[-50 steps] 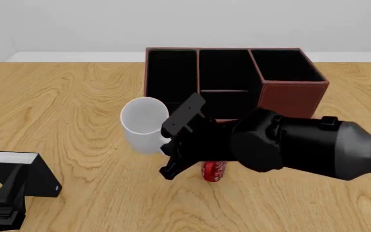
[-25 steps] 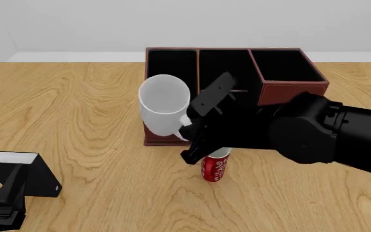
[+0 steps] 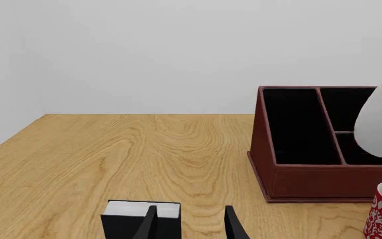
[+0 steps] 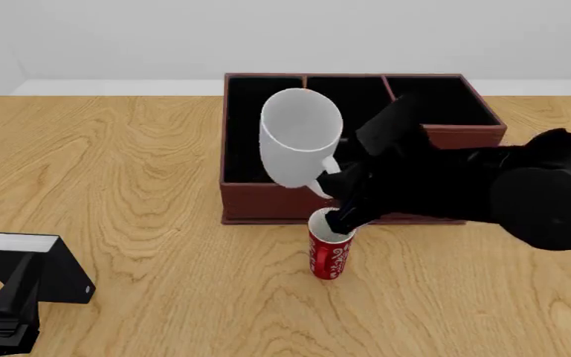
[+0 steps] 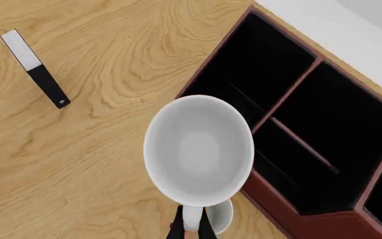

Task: Pick up the white mug and place it to the right of the caddy.

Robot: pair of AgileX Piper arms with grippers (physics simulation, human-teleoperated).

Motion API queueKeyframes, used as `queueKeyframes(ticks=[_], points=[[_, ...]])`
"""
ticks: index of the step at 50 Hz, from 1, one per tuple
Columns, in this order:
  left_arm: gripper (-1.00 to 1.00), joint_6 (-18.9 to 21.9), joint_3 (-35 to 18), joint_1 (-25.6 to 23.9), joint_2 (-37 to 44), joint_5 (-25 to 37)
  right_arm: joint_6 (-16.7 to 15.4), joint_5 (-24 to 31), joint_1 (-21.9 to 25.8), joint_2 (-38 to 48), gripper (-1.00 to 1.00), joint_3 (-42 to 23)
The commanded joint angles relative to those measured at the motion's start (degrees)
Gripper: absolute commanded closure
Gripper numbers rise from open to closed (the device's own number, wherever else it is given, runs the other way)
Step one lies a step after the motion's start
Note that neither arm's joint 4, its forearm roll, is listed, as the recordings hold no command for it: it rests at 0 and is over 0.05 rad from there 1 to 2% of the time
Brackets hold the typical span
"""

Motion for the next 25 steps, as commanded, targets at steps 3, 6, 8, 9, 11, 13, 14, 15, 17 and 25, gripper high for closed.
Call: queueKeyframes(ticks=[3,6,8,9,11,13,14,15,17,25], points=[[-1.00,0.00,0.00,0.00,0.00,0.00,0.76,2.75,-5.51,-6.76,1.00,2.07],[-1.00,0.00,0.00,0.00,0.00,0.00,0.51,3.60,-7.47,-8.31,1.00,2.75],[-1.00,0.00,0.00,0.00,0.00,0.00,0.48,4.24,-8.39,-9.20,1.00,2.87],[-1.00,0.00,0.00,0.00,0.00,0.00,0.48,4.35,-8.55,-9.34,1.00,2.89],[-1.00,0.00,0.00,0.00,0.00,0.00,0.42,4.75,-9.32,-9.98,1.00,3.06],[-1.00,0.00,0.00,0.00,0.00,0.00,0.30,5.03,-9.99,-10.44,1.00,3.25],[-1.00,0.00,0.00,0.00,0.00,0.00,0.45,5.28,-10.29,-10.77,1.00,3.19],[-1.00,0.00,0.00,0.00,0.00,0.00,0.55,5.42,-10.59,-10.99,1.00,3.24],[-1.00,0.00,0.00,0.00,0.00,0.00,0.69,5.64,-11.32,-11.45,1.00,3.44],[-1.00,0.00,0.00,0.00,0.00,0.00,1.16,6.18,-13.99,-13.22,1.00,4.49]])
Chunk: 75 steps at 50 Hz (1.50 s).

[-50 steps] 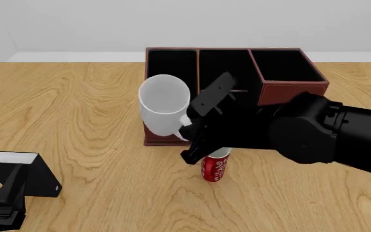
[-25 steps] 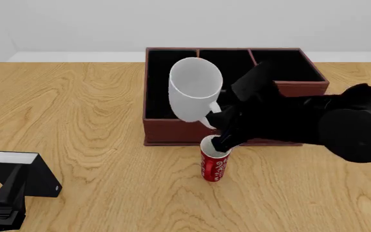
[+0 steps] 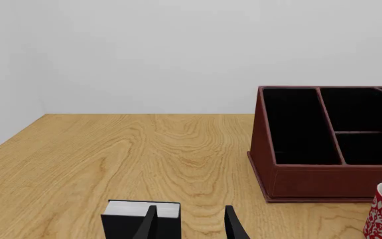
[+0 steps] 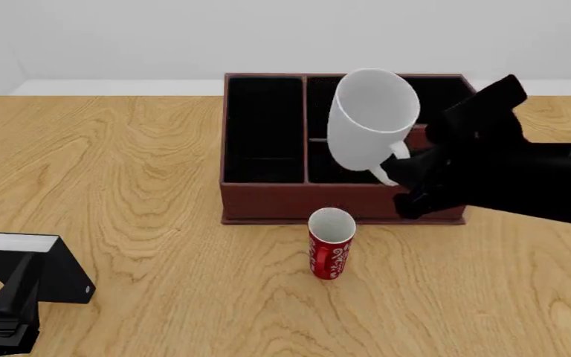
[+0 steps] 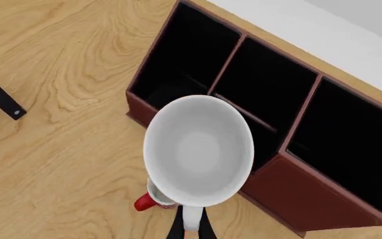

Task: Pick up the white mug and place it to the right of the caddy.

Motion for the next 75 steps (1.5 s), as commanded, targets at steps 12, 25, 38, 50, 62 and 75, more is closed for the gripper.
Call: queueKeyframes(ticks=[12,25,38,50,62,75], points=[[-1.00,0.00,0.00,0.00,0.00,0.00,0.44,1.55,-8.92,-5.45,1.00,3.87],[-1.00,0.00,0.00,0.00,0.00,0.00,0.75,2.64,-14.08,-8.20,1.00,5.43],[-1.00,0.00,0.00,0.00,0.00,0.00,1.54,3.38,-19.02,-11.36,1.00,8.21],[-1.00,0.00,0.00,0.00,0.00,0.00,1.78,4.56,-23.57,-14.03,1.00,9.77],[-1.00,0.00,0.00,0.00,0.00,0.00,2.19,5.83,-27.91,-16.04,1.00,10.63],[-1.00,0.00,0.00,0.00,0.00,0.00,3.38,5.36,-32.43,-16.98,1.00,12.23]])
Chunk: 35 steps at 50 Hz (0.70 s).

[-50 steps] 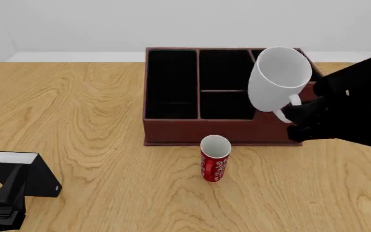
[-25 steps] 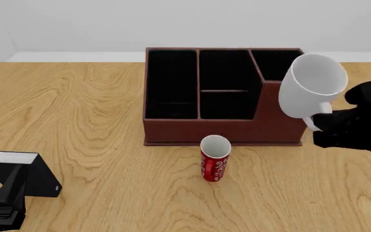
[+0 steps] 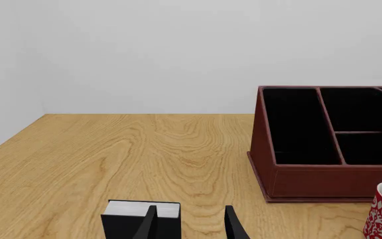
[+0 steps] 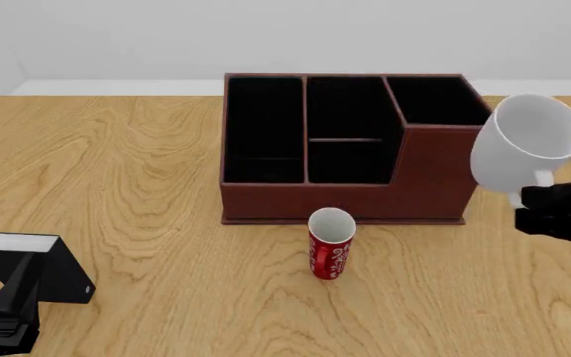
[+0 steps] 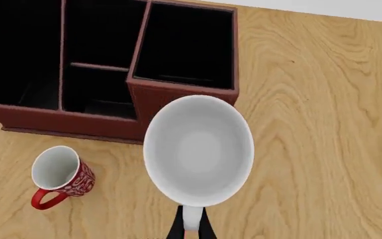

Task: Pick up the white mug and place it to the right of the caddy.

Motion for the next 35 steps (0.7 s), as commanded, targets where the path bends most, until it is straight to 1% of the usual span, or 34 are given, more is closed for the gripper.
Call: queueKeyframes(ticks=[1,13,25,28,30,35], points=[[-1.00,0.00,0.00,0.00,0.00,0.00,1.53,-0.20,-4.45,-1.01,1.00,0.91],[-1.00,0.00,0.00,0.00,0.00,0.00,3.15,-2.83,-8.33,0.74,1.00,2.52],[-1.00,0.00,0.00,0.00,0.00,0.00,3.30,-4.69,-11.88,2.60,1.00,3.19],[-1.00,0.00,0.00,0.00,0.00,0.00,3.01,-5.20,-13.65,3.38,1.00,2.89],[-1.00,0.00,0.00,0.00,0.00,0.00,3.49,-5.20,-13.68,3.53,1.00,2.66],[-1.00,0.00,0.00,0.00,0.00,0.00,3.36,-5.15,-14.74,4.02,1.00,1.94]])
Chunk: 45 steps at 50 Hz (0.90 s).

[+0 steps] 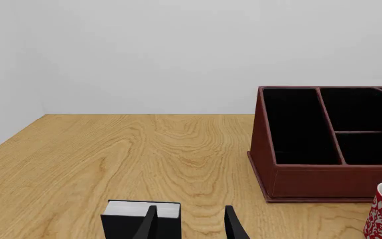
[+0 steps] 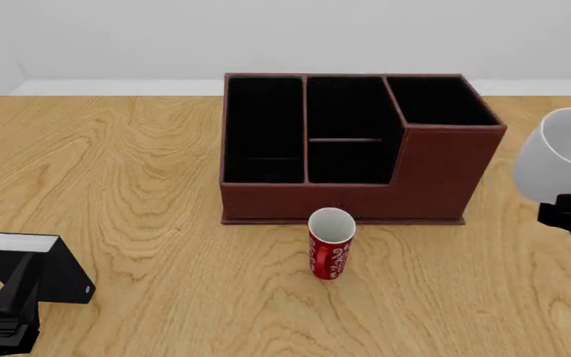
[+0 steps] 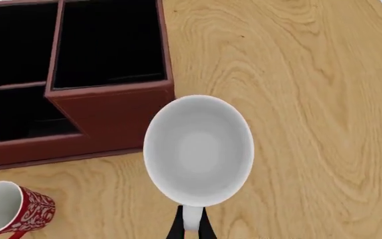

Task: Pick up the white mug and place it to the right of the caddy.

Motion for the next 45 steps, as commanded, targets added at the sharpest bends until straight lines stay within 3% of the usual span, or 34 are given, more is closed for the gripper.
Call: queueKeyframes(ticks=[1,19,45], points=[[-1.00,0.00,0.00,0.00,0.00,0.00,0.78,-0.82,-3.03,1.41,1.00,-1.12],[-1.00,0.00,0.00,0.00,0.00,0.00,1.26,-2.75,-6.62,7.86,1.00,-5.36],[-1.00,0.00,0.00,0.00,0.00,0.00,-0.92,1.63,-9.93,21.06,1.00,-22.42]])
